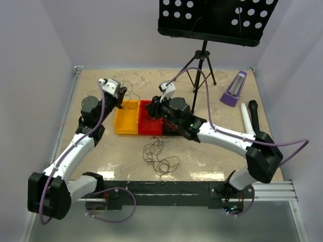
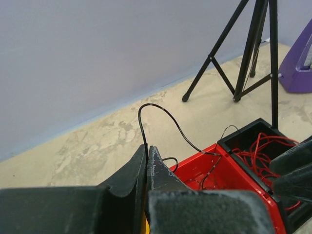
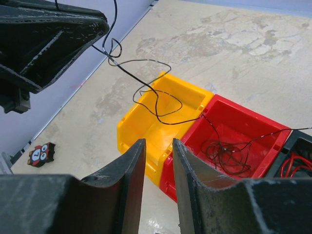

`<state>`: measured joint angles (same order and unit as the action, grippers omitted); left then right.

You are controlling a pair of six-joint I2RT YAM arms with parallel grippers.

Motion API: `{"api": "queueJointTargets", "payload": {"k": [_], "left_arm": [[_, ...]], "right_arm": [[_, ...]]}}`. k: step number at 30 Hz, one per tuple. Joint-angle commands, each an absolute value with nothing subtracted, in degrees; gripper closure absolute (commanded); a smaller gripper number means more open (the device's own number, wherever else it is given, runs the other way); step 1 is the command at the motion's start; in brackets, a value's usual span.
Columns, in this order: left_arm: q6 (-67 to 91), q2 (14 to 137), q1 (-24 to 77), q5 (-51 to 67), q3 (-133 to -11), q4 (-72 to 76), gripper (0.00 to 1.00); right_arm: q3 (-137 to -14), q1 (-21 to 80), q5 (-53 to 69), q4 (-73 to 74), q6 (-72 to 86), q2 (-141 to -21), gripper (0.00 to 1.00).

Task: Untangle the cables
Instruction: Place the cable in the bin.

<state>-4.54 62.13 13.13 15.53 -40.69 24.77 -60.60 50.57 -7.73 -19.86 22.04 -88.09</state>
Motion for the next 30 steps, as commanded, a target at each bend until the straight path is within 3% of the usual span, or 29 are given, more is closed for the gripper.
{"api": "queueJointTargets", "payload": {"k": [1, 3, 7, 14, 30], "left_arm": [[3.5, 62.0, 12.0, 14.1, -39.6, 28.5, 1.0], [4.3, 62.0, 11.8, 13.8, -38.4, 29.2, 1.0], [8.1, 61.5, 10.3, 14.5, -40.3, 29.6, 1.0], [13.2, 60.6, 8.6, 19.5, -43.6, 27.6, 1.0], [13.7, 59.5, 7.7, 23.3, -42.7, 26.6, 1.0]], "right_arm": [[-59.6, 50.7, -9.1, -20.0, 22.1, -83.1, 0.65], [-58.9, 50.7, -8.7, -20.3, 22.1, -82.6, 0.62], [-58.5, 50.8, -6.6, -20.6, 20.3, -84.0, 0.47], [-59.5, 50.7, -7.6, -19.9, 13.4, -90.4, 0.41], [-74.1, 50.8, -13.3, -28.8, -2.8, -108.7, 0.42]]}}
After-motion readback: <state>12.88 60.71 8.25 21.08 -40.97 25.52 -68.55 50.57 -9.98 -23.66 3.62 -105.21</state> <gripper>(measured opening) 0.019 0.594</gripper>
